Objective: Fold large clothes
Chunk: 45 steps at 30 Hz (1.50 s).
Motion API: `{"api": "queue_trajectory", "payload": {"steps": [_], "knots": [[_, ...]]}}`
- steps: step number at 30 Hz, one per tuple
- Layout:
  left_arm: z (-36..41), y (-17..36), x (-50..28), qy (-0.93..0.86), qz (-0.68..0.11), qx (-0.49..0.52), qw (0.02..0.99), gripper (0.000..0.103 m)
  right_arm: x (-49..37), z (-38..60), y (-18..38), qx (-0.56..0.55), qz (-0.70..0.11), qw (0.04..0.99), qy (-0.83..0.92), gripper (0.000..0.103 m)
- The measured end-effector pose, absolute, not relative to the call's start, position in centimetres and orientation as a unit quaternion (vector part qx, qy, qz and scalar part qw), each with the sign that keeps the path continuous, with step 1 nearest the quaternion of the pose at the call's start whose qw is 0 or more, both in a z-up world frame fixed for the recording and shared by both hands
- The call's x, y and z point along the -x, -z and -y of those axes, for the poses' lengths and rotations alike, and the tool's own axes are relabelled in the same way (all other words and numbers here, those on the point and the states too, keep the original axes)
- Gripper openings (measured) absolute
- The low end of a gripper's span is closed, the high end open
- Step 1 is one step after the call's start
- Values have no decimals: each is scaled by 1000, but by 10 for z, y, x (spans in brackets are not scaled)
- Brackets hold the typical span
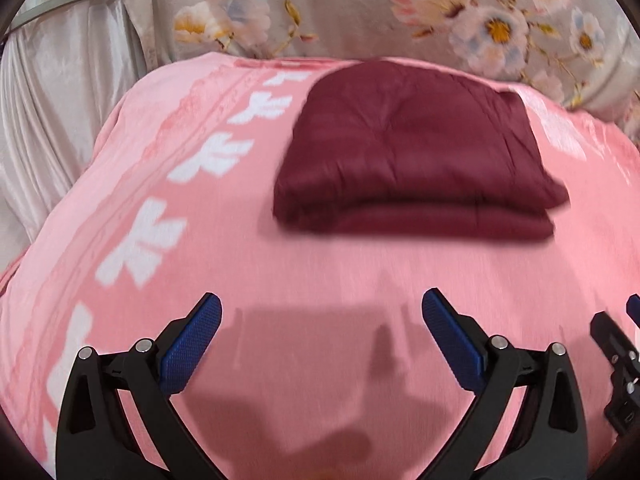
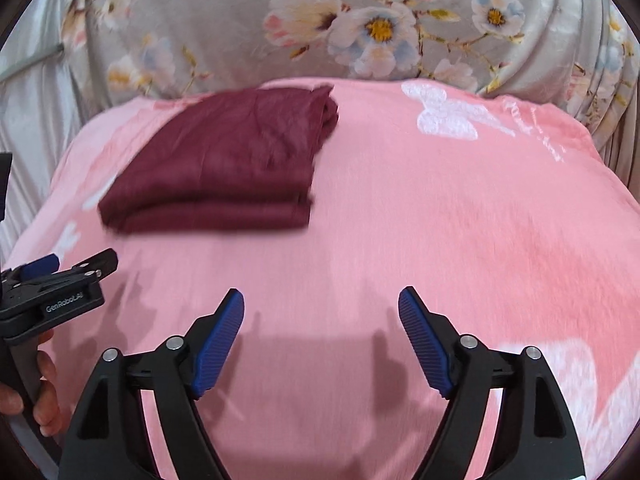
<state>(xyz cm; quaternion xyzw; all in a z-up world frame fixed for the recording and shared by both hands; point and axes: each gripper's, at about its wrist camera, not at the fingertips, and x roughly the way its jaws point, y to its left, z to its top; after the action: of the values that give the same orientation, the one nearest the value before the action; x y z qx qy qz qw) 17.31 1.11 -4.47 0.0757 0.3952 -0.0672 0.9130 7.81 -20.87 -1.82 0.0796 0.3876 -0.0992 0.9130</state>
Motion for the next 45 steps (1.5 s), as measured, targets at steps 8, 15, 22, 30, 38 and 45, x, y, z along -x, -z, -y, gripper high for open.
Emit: {"api": "queue_trajectory", "payload": {"steps": [8, 15, 22, 30, 38, 45], "knots": [[-10, 60, -145, 58, -406, -80, 908, 98, -62, 197, 24, -74, -397, 907, 121, 86], [-6, 63, -142, 48, -404, -93, 909, 98, -62, 194, 27, -65, -401, 905, 127, 86], [-7, 60, -140, 51, -397, -90, 912, 98, -64, 187, 26, -46, -403, 904, 133, 86], [-9, 58, -139, 52, -390, -85, 915, 98, -63, 188, 26, -43, -401, 905, 138, 86], [-10, 57, -137, 52, -386, -83, 917, 98, -62, 188, 26, -44, -401, 904, 138, 86], [-10, 57, -137, 52, -387, -83, 917, 98, -63, 189, 27, -44, -402, 904, 138, 86]]}}
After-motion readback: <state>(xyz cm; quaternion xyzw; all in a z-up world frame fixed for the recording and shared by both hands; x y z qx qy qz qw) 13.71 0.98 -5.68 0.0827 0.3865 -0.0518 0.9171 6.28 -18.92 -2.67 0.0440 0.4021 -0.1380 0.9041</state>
